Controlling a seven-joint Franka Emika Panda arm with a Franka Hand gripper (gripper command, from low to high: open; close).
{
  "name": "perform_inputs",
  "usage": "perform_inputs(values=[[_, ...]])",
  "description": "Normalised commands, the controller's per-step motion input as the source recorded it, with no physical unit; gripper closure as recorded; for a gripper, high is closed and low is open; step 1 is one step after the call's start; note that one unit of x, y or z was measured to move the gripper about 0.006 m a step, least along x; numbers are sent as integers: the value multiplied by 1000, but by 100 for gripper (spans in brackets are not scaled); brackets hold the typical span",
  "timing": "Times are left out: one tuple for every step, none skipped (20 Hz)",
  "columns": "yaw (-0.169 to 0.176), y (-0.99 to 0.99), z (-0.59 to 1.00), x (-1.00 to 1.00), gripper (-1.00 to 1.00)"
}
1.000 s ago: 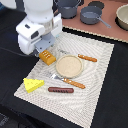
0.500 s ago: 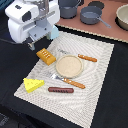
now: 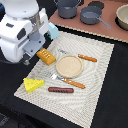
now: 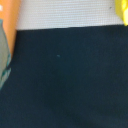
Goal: Interact with the objects in diverse but meaningful ways.
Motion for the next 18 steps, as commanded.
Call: perform_inputs(values=[[171,-643,57,94,-100],[164,-669,54,111,-100],[154,-691,31,114,-100],[152,-706,20,137,-100],[147,-717,9,149,-100],[142,-714,6,249,-100],[122,-660,0,289,-100],[104,-600,0,331,-100],[88,-549,0,337,-100],[66,-486,-43,366,-100],[46,-406,-120,397,-100],[35,-351,-189,371,-100],[30,-331,-180,354,-100],[15,-320,-163,326,-100],[0,-223,-111,354,-100],[0,-111,-106,369,-100],[0,-83,-97,374,-100],[0,-54,-134,331,-100]])
